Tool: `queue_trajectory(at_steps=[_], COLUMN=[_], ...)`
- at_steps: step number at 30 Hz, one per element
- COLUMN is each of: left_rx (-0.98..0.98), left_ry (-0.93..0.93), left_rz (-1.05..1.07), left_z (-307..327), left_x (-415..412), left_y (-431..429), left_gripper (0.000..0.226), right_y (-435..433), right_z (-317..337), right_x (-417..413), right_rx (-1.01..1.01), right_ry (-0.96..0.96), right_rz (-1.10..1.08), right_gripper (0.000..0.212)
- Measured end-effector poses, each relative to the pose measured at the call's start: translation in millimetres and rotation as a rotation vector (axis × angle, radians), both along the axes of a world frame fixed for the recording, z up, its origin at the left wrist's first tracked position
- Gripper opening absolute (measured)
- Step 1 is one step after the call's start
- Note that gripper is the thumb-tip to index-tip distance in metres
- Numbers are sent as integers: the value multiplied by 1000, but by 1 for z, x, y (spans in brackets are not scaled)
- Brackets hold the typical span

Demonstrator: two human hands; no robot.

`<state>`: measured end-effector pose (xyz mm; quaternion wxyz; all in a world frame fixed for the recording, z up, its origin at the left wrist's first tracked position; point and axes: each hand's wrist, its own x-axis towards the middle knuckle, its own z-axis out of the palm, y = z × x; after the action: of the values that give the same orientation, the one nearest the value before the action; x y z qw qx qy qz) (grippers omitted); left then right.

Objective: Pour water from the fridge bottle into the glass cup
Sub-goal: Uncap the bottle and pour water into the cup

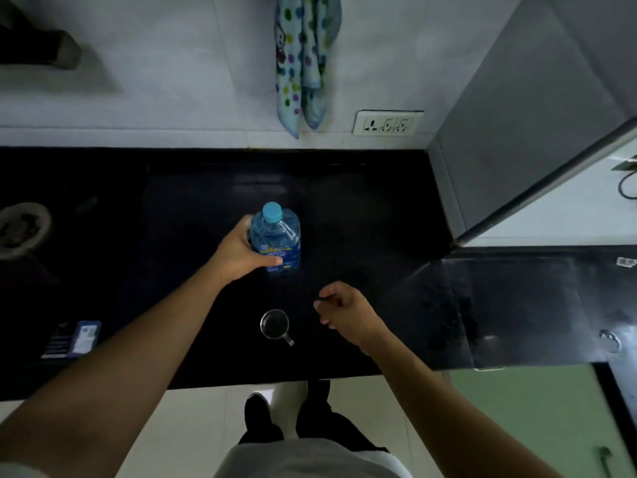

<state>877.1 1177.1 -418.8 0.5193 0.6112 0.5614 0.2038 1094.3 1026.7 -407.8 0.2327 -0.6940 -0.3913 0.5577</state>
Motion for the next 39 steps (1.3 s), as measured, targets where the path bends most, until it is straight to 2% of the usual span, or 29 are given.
queue_trajectory(at_steps=[7, 10, 13, 15, 17, 21, 24, 27, 32, 35, 39], left_rx=[93, 145, 202, 242, 277, 308, 342, 347, 290, 308, 290], left_ry=[-15, -16, -57, -88, -109, -167, -168, -141, -173, -169, -258], left_rz=[100, 123, 155, 175, 200, 266, 343, 401, 371, 325, 162], left_z=[14, 32, 59, 82, 102, 129, 140, 147, 168, 183, 204], left_x=[15, 16, 14, 12, 10, 2, -8, -22, -48, -64, -87], left_y=[-14, -24, -38, -51, -64, -90, -104, -114, -129, -137, -137], left_gripper=[72, 74, 76, 75, 72, 66, 67, 66, 66, 69, 71], right_y=[3, 16, 36, 51, 66, 86, 92, 100, 97, 90, 81], right_z=[13, 41, 92, 129, 156, 188, 213, 232, 249, 263, 280], right_x=[-2, -4, -14, -23, -33, -56, -71, -82, -104, -109, -116], right_rx=[54, 208, 451, 670, 843, 1017, 1003, 860, 896, 1013, 1325], right_ry=[-4, -24, -76, -189, -384, -816, -935, -927, -773, -708, -569], right_rz=[6, -42, -63, -27, 79, 218, 284, 398, 542, 640, 774], right_gripper=[16, 11, 16, 27, 41, 57, 57, 56, 54, 56, 49])
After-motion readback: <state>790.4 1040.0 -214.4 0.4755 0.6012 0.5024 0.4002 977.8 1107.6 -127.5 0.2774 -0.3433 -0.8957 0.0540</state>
